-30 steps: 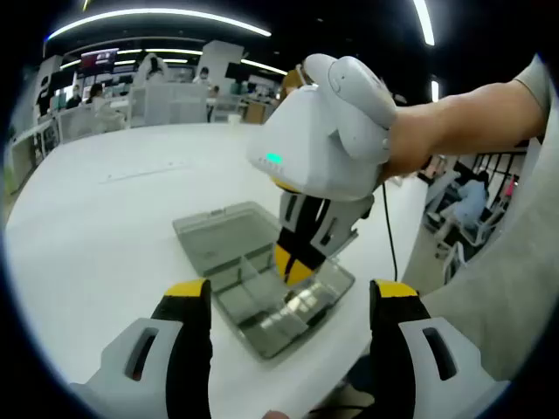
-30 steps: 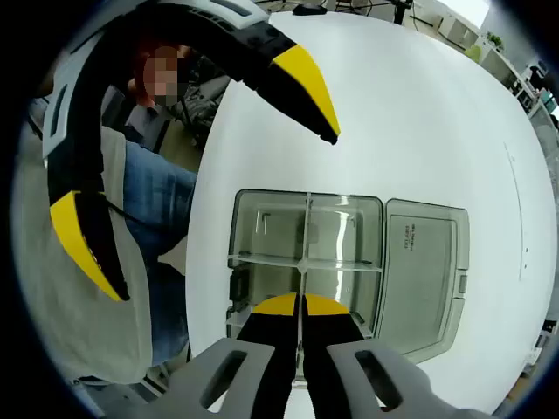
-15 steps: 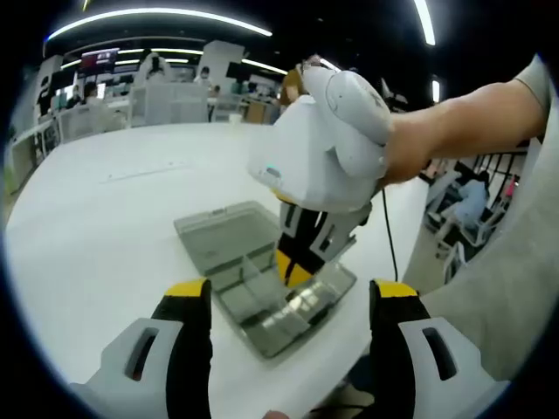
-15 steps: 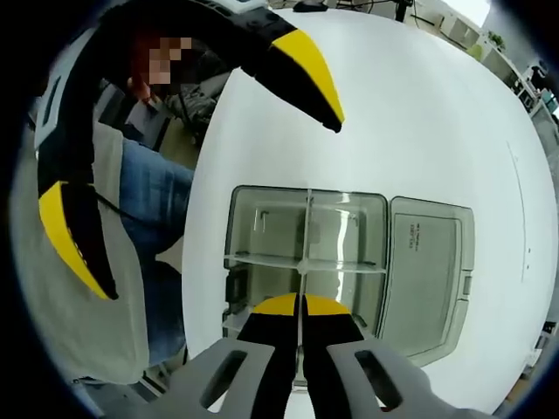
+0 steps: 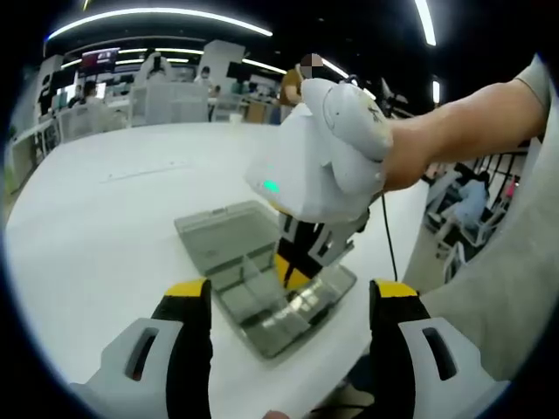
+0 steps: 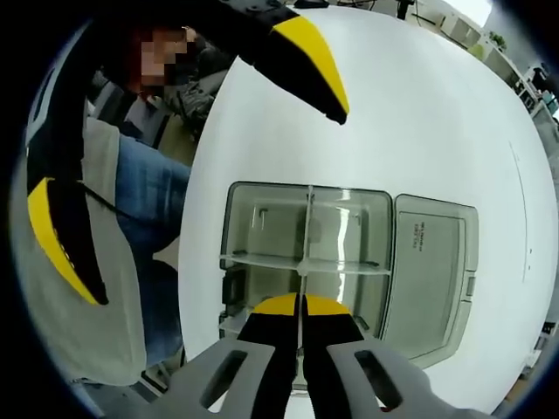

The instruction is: Insert the divider into the dual guide fixture by aligning both edges with the guide slots and pushing it downward to the bottom, including one-sided entry, uneven engagement, binding, and posture correction.

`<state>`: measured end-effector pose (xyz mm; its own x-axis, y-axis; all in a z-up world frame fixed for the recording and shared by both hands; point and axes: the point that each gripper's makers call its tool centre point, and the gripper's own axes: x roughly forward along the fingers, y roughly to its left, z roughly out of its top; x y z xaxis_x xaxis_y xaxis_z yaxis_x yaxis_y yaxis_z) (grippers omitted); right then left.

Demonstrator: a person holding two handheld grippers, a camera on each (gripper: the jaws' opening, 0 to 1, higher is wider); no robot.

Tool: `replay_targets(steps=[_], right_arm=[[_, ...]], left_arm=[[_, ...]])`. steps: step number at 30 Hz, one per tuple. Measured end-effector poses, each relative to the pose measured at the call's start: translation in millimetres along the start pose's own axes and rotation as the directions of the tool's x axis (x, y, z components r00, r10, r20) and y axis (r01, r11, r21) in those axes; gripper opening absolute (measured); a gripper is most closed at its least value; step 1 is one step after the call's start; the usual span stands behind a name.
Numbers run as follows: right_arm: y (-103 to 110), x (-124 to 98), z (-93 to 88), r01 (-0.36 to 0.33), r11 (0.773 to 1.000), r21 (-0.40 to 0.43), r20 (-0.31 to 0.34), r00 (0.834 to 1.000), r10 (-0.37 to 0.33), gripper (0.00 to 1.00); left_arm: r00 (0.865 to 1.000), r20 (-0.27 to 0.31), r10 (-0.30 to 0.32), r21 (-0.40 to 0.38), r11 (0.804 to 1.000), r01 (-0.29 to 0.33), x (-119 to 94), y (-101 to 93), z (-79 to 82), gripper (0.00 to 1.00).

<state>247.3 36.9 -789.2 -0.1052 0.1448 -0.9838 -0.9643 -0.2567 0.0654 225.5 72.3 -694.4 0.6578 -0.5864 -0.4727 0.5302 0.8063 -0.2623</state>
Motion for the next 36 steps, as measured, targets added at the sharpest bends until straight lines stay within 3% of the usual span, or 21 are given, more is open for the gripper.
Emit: replay_targets(steps=[36], right_arm=[[-2,7,-1.0,-0.002,0.999,0.039,-0.005,1.0,0.002,0.0]], left_arm=[[1.0,-0.026,0.011,-0.017,1.0,-0.012,-5,2.6,-19.6,0.71]])
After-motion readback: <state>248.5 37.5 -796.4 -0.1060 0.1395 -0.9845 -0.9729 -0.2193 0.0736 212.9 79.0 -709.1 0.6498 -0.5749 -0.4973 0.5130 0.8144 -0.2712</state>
